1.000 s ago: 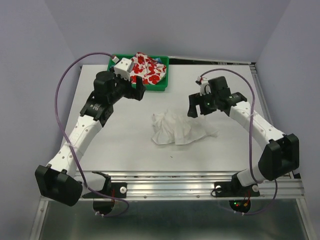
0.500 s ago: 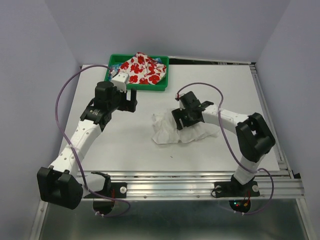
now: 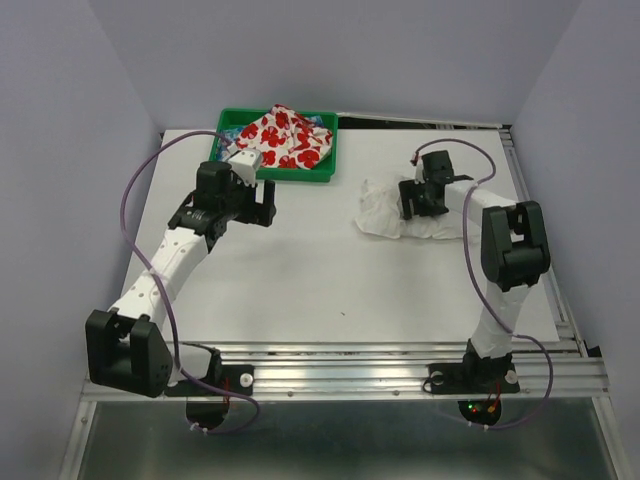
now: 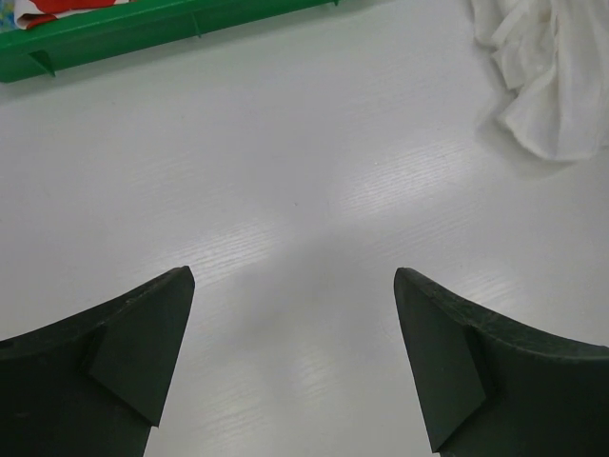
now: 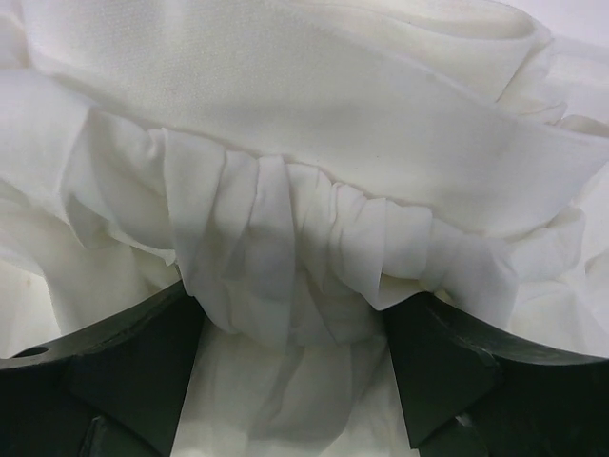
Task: Fold and stack the skirts
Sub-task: Neatly place the folded skirt to the corner
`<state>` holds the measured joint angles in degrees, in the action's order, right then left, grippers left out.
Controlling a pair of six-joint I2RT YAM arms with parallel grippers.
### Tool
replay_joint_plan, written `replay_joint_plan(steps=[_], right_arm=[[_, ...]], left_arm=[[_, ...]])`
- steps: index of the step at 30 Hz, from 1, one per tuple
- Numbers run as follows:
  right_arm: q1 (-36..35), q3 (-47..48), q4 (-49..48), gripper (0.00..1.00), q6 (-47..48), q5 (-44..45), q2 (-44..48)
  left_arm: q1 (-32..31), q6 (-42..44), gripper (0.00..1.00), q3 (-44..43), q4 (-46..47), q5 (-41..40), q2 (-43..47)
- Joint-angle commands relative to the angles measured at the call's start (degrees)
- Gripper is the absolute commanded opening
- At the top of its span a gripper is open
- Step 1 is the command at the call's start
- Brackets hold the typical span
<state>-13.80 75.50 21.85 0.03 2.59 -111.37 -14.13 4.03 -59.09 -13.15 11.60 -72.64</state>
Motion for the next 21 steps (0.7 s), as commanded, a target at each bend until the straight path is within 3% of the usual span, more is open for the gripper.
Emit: replay_joint_plan(steps=[1,9,15,21], right_arm=[[7.99,3.50,1.80,0.79,11.64,-0.55,-6.21],[18.01,22.65,1.97,0.80,18.07,-4.26,-19.57],[19.25,34.17,2.68,0.82,18.60,-4.26,-28.54],[20.39,42.00,2.06,0.93,21.67,-4.70,-33.64]], left_arm=[[0.77,1.15,0.99,-2.70,1.46,2.64,-0.22],[2.18,2.65,0.99,-1.82,1.63,4.13,-0.66],[2.97,3.70,0.99,-1.99,1.63,4.40,-1.80],[3.41,4.32,0.99,-2.08,1.63,5.63,-3.03]])
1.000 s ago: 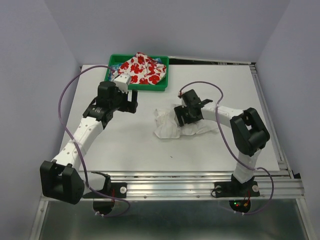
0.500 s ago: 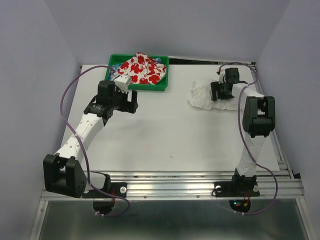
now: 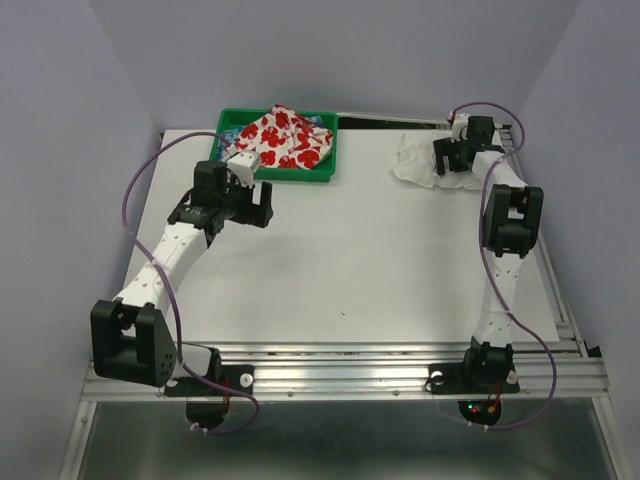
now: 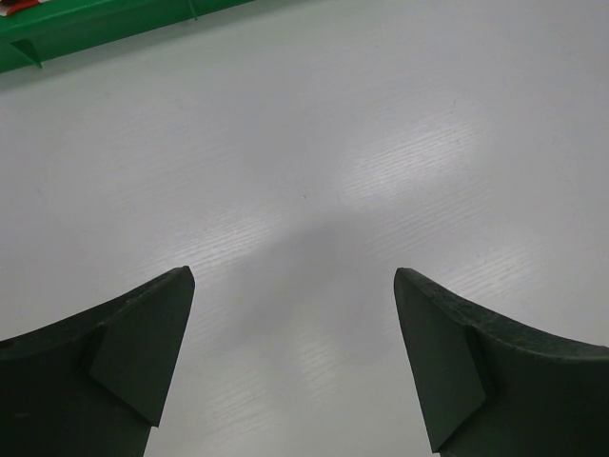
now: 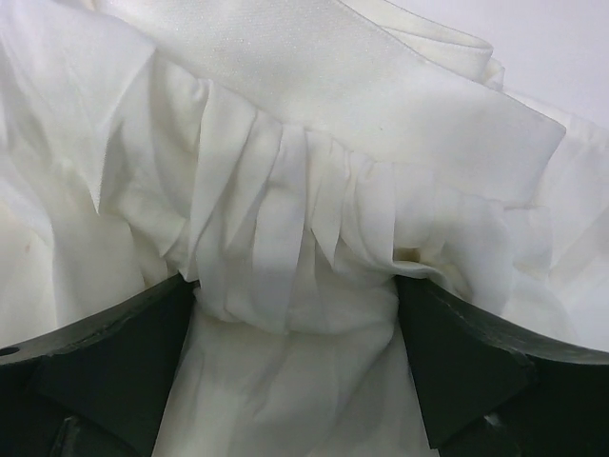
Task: Fold and stack the skirts
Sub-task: Neatly place the folded skirt to the corner
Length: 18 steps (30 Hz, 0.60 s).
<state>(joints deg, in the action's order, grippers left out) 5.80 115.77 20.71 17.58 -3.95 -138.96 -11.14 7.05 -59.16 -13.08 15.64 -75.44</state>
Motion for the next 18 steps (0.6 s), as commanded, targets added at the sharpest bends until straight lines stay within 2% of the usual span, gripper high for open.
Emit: replay_joint_plan(steps=[1,10,16,18], right_arm=[[0.79,2.70,3.20,0.94,4.30,2.01,-7.37],[1.40,8.42,3.11,0.97,6.94,2.01,-9.23],[1.40,9.21,3.55,1.00,2.99,0.53,-3.09],[1.40,10.70,3.55,1.00,0.27,-1.40,1.64]], left_arm=[[0.50,1.39,0.99,-2.02,1.57,1.67,-0.32],[0.68,2.44,0.99,-2.37,1.39,2.91,-1.11],[0.59,2.88,0.99,-3.24,1.92,2.99,0.03],[0.59,3.23,0.99,-3.86,2.09,2.12,0.64]])
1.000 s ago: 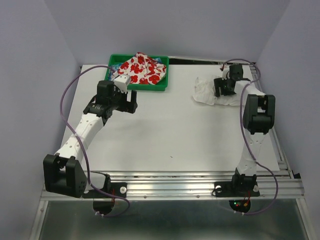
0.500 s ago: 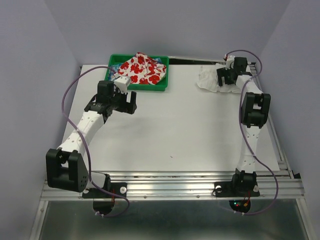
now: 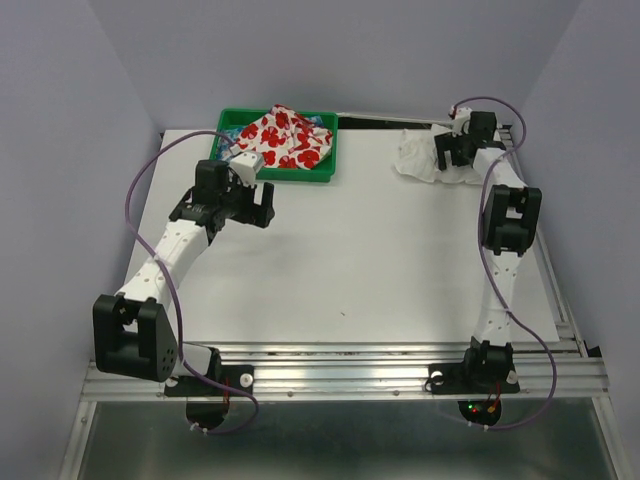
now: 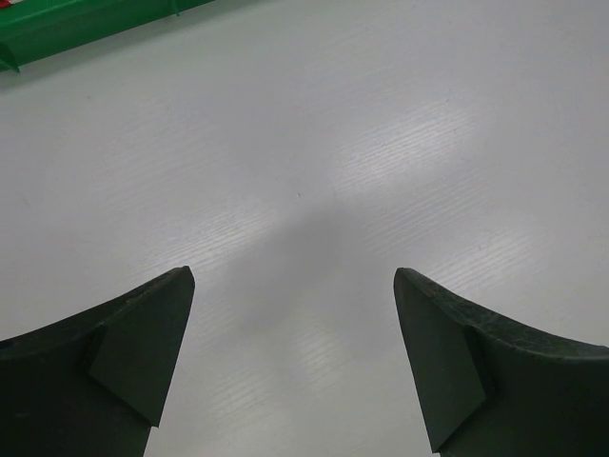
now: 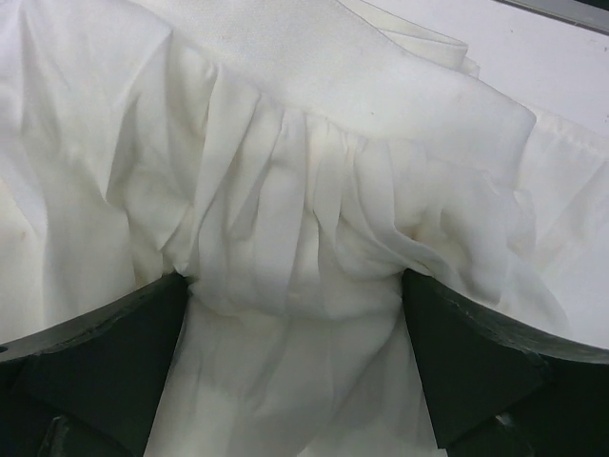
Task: Fold and stack the skirts
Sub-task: Neatly place the folded skirt to the corner
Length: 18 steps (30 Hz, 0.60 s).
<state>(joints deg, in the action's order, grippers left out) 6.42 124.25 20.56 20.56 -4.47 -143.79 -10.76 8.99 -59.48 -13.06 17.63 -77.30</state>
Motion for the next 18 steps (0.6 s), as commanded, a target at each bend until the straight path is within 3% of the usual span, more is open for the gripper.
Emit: replay_joint_plan(steps=[1,6,11,18], right_arm=[[0.79,3.71,3.70,1.00,-3.58,-1.50,8.07],[0.79,9.68,4.49,1.00,-7.54,-3.43,15.72],[0.79,8.48,7.21,1.00,-6.59,-5.81,24.23],[0.79,-7.42,16.69,1.00,-4.13,-13.18,39.60]], left_arm=[[0.22,1.29,0.99,-3.79,2.16,-0.13,2.76],[0.22,1.55,0.99,-5.03,2.69,-1.54,5.13],[0.22,1.90,0.99,-5.73,2.86,-3.91,7.07],[0.22,0.76,0.99,-6.52,0.86,-7.61,8.48]])
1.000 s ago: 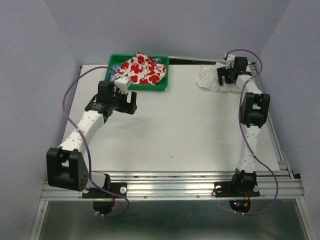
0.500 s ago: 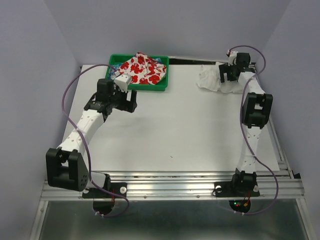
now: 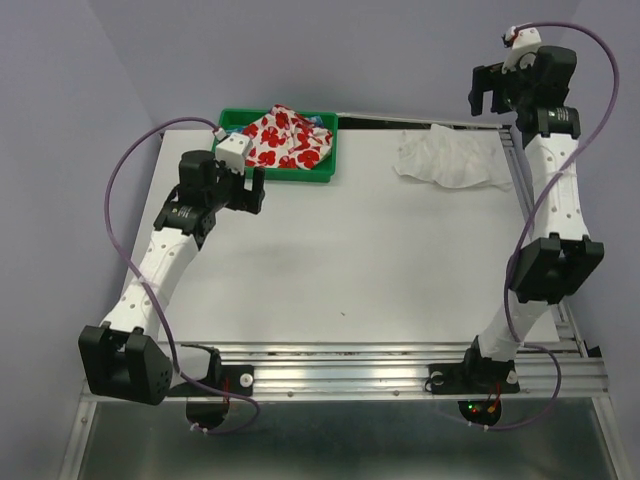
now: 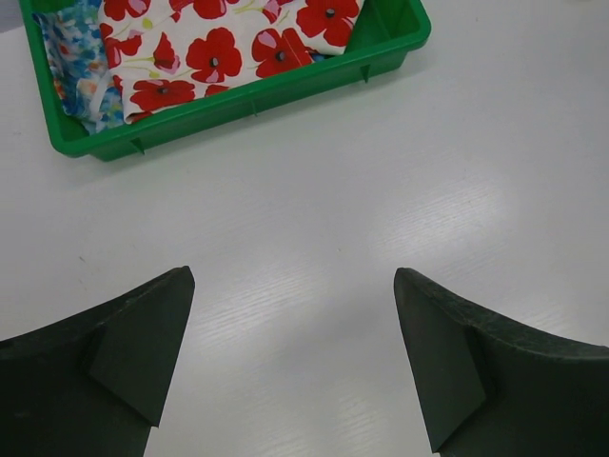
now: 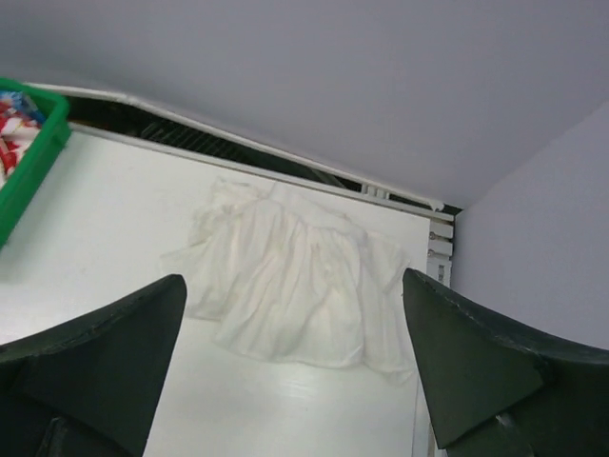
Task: Fold and stack the skirts
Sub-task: Neatly place the folded skirt to the corner
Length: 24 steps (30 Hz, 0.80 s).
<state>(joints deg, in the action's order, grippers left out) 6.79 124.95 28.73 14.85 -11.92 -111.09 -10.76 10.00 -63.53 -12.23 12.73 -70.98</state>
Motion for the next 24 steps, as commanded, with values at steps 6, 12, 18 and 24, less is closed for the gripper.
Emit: replay_joint_plan(steps=[6,12,18,24], right_arm=[[0.42,-30.51,14.17,1.00,2.55,-11.80,22.88],[0.42,-55.90,11.44,1.00,1.06,-13.39,36.36],[0.42,-67.97,8.36,1.00,-0.78,-11.37,46.21],[0.42,-70.71,6.87,1.00,-5.26,-12.69,48.51]], left_arm=[[0.22,2.83,0.99,1.98,-2.64,2.03,6.71],[0.22,4.68,0.99,12.70,0.36,2.21,15.76],[0.22,7.75,0.99,19.22,-1.56,1.69,22.45],[0.22,7.76,0.99,19.05,-1.92,0.72,22.99]])
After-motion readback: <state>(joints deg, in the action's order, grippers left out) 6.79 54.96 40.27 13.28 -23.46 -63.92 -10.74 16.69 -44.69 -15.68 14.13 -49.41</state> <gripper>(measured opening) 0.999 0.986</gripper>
